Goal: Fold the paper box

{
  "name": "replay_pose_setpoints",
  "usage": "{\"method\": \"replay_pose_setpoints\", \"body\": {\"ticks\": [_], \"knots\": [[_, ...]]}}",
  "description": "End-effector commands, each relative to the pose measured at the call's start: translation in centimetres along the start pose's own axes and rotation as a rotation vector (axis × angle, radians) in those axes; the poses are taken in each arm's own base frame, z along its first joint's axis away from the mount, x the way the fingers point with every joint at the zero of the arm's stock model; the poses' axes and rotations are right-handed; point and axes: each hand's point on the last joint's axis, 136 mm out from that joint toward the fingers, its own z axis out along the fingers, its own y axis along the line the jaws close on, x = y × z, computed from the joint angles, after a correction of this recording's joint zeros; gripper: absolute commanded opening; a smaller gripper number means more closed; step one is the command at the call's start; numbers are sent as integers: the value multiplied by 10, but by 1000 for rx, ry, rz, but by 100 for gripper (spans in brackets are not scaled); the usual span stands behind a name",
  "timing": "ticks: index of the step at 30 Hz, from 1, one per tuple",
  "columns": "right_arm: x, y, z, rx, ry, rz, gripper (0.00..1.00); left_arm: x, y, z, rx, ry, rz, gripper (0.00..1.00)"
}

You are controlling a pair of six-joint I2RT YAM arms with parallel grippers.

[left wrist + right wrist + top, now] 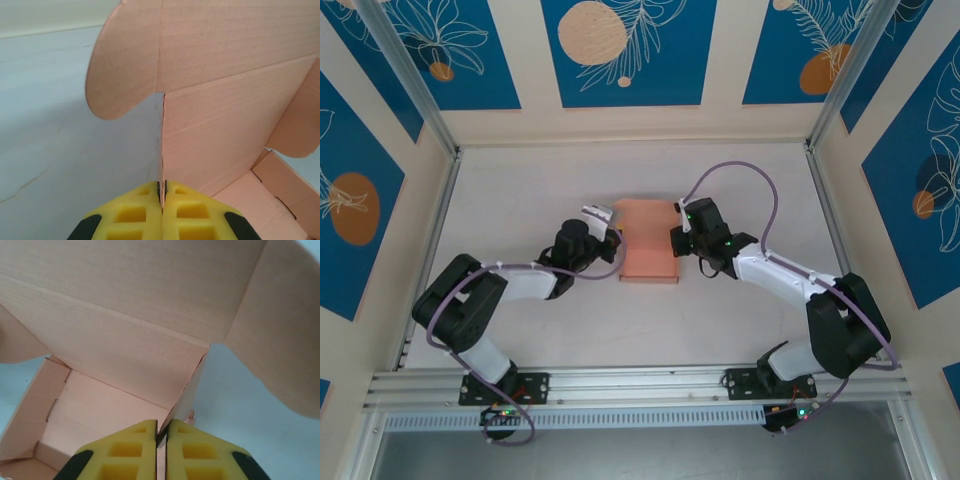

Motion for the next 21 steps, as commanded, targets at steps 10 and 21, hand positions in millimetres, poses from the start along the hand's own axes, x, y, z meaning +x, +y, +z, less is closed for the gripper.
{"method": "replay_pose_setpoints", "body": {"ticks": [10, 21], "knots": [[8, 32, 0, -30, -180, -95, 0, 13, -21, -10, 10, -70, -54, 0], [19, 40, -12, -36, -218, -127, 0, 7, -33, -13, 47, -57, -162, 0]]}}
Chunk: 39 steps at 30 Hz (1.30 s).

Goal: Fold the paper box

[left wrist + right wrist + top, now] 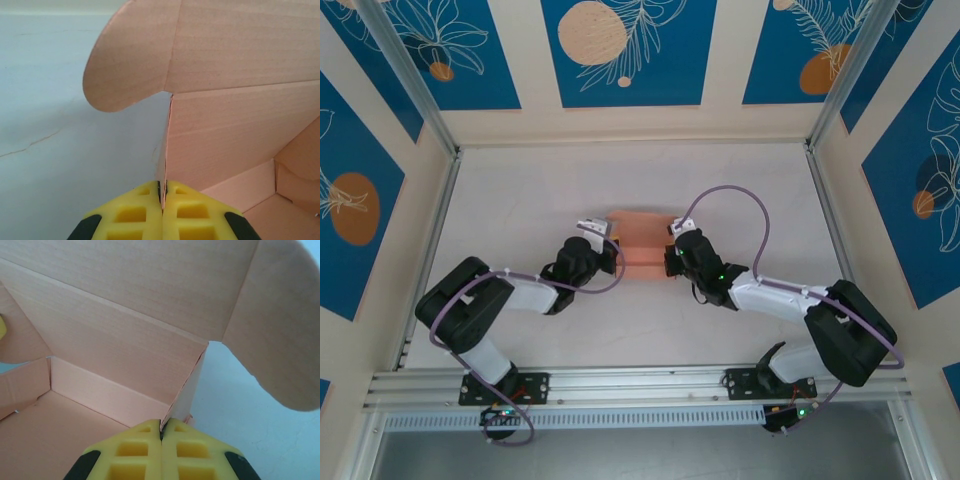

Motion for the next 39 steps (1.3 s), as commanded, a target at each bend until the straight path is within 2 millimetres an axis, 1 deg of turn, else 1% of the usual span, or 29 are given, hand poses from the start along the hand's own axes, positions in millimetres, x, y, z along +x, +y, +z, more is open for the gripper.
{"method": "replay_pose_setpoints", "body": {"ticks": [1, 4, 8, 12, 18, 23, 26, 31, 36, 39], "knots": [[-11, 21, -11, -78, -62, -34, 0, -13, -34, -4, 126, -10, -79, 0], [-11, 24, -15, -85, -90, -54, 0, -16, -37, -4, 127, 18, -129, 0], [-10, 31, -20, -92, -133, -96, 0, -18, -37, -9, 132, 4, -189, 0], [-10, 35, -21, -87, -159, -122, 0, -19, -39, -12, 140, 5, -194, 0], [-7, 43, -19, -56, -185, -168, 0, -7, -42, -21, 150, 16, -197, 0], [-4, 51, -21, -51, -196, -187, 0, 10, -39, -32, 143, 46, -176, 0], [1, 52, -21, -49, -195, -188, 0, 18, -39, -37, 143, 61, -176, 0], [11, 53, -24, -47, -193, -191, 0, 26, -46, -40, 168, 87, -167, 0], [23, 52, -29, -52, -185, -191, 0, 32, -44, -50, 164, 109, -157, 0], [27, 51, -32, -52, -182, -197, 0, 36, -50, -55, 204, 137, -139, 1]]}}
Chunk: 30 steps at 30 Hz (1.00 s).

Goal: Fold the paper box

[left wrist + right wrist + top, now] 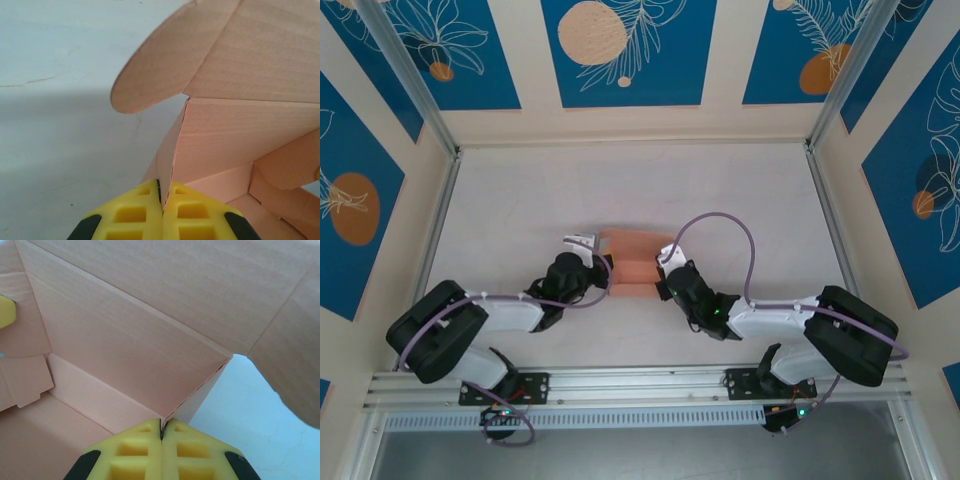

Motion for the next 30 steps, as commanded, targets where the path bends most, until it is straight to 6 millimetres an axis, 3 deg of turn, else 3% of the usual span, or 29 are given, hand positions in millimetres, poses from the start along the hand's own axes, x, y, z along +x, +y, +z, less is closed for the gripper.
{"method": "replay_pose_setpoints", "body": {"ticks": [1, 11, 20, 25, 30], "knots": [[-1, 16, -7, -71, -21, -3, 0, 24, -39, -10, 184, 107, 30, 2], [9, 23, -15, -59, -2, -58, 0, 45, -58, -18, 322, 198, 31, 9], [22, 24, -10, -22, 13, -86, 0, 44, -48, -46, 299, 171, 102, 13], [25, 27, -8, -14, -2, -109, 0, 46, -56, -61, 367, 161, 157, 18], [31, 26, -7, -7, 4, -100, 0, 54, -57, -63, 397, 165, 140, 20]]}}
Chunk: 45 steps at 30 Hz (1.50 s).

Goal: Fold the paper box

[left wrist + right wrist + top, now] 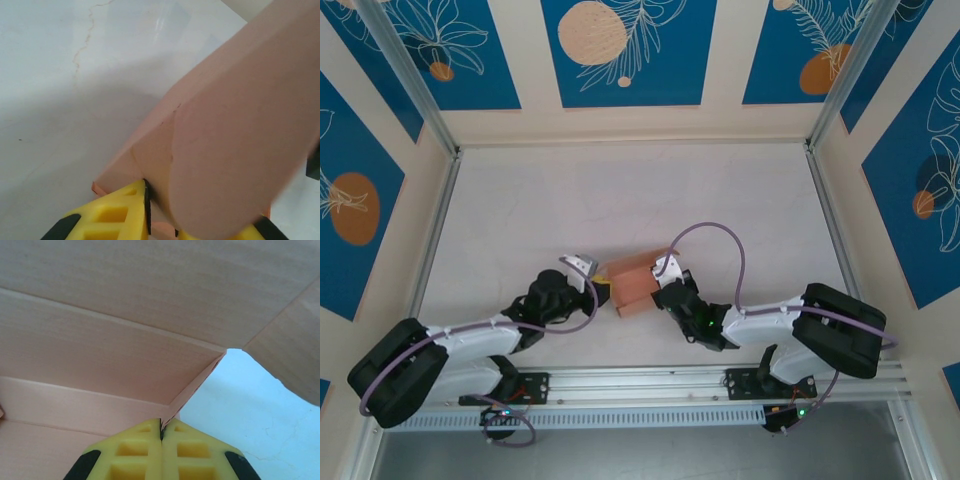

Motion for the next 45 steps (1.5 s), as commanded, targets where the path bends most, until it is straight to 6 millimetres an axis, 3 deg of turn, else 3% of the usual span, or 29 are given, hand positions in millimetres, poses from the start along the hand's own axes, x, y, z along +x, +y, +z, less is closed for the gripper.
{"method": "replay_pose_setpoints", "body": {"ticks": [1, 7, 13, 18, 23, 29, 32, 35, 42, 45], "knots": [[21, 16, -2, -73, 40, -44, 0, 10, -31, 0, 158, 33, 23, 20], [26, 19, 1, -65, 49, -48, 0, 12, -32, 13, 180, 32, -18, 27], [24, 16, 13, -21, 45, -17, 0, -5, -11, 22, 52, -32, -8, 18], [24, 15, 33, -46, 47, 28, 0, -22, 1, 28, -8, -59, 64, 18], [23, 14, 56, -64, 65, 52, 1, -13, 18, 42, 7, -19, 58, 25], [22, 15, 58, -64, 75, 44, 7, 4, 36, 40, -23, 39, 41, 34], [23, 12, 57, -59, 88, 45, 10, 3, 38, 34, -29, 42, 32, 42], [25, 12, 55, -60, 93, 47, 10, -1, 35, 26, -31, 45, 37, 60], [27, 13, 56, -55, 105, 40, 10, -3, 37, 11, -73, 54, 18, 81], [27, 12, 56, -47, 106, 43, 10, -5, 38, 3, -95, 41, -9, 98]]}}
